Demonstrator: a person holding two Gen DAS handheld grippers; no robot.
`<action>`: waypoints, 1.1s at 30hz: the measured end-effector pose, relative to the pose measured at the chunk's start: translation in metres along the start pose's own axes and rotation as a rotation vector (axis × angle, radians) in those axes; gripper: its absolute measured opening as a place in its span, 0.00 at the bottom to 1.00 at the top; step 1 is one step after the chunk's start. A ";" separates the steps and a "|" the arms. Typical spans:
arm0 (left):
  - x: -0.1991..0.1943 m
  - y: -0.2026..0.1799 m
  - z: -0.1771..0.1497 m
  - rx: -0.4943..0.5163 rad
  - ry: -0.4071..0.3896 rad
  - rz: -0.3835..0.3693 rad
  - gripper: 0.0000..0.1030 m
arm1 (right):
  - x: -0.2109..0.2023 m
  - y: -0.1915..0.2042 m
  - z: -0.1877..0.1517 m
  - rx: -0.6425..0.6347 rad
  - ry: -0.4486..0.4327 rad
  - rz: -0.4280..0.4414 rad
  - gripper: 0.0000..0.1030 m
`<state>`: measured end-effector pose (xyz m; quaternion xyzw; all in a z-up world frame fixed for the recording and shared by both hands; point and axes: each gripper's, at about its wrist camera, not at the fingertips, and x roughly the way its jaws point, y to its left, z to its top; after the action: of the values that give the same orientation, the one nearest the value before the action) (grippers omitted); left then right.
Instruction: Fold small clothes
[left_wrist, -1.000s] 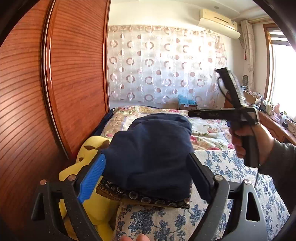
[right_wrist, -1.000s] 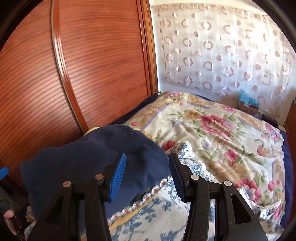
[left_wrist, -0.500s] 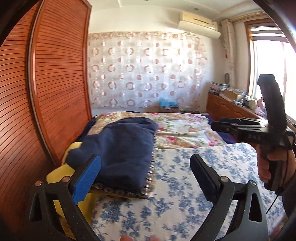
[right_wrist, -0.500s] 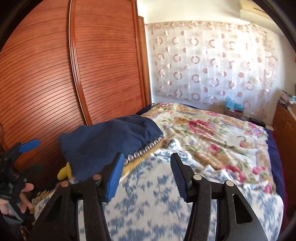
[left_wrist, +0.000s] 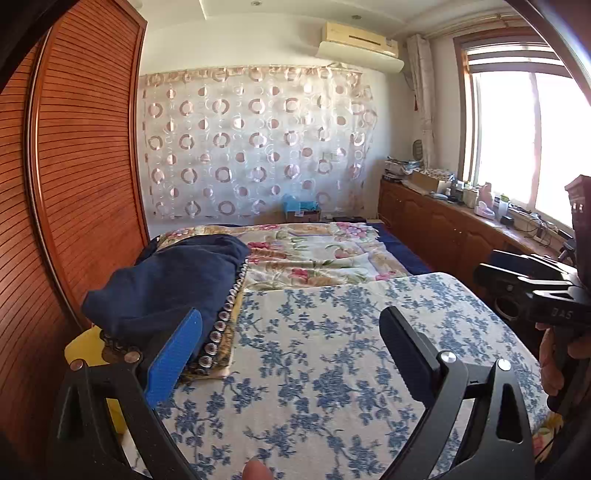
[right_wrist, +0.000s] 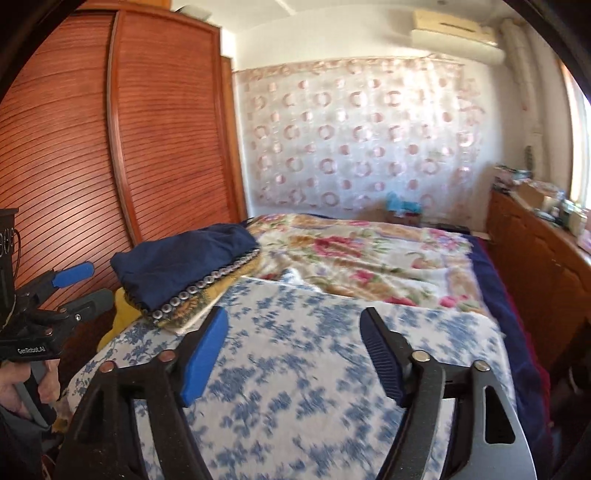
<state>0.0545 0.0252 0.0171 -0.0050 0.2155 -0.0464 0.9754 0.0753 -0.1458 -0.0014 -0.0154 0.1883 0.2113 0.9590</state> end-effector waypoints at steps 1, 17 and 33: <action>-0.002 -0.005 0.000 0.000 0.003 -0.007 0.94 | -0.014 0.001 -0.005 0.007 -0.011 -0.014 0.79; -0.028 -0.046 0.001 0.012 -0.018 -0.001 0.94 | -0.088 0.010 -0.030 0.080 -0.065 -0.151 0.80; -0.031 -0.045 0.001 0.008 -0.018 0.007 0.94 | -0.093 0.012 -0.025 0.085 -0.078 -0.183 0.80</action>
<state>0.0226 -0.0165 0.0324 -0.0008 0.2065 -0.0436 0.9775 -0.0166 -0.1753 0.0098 0.0162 0.1575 0.1150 0.9807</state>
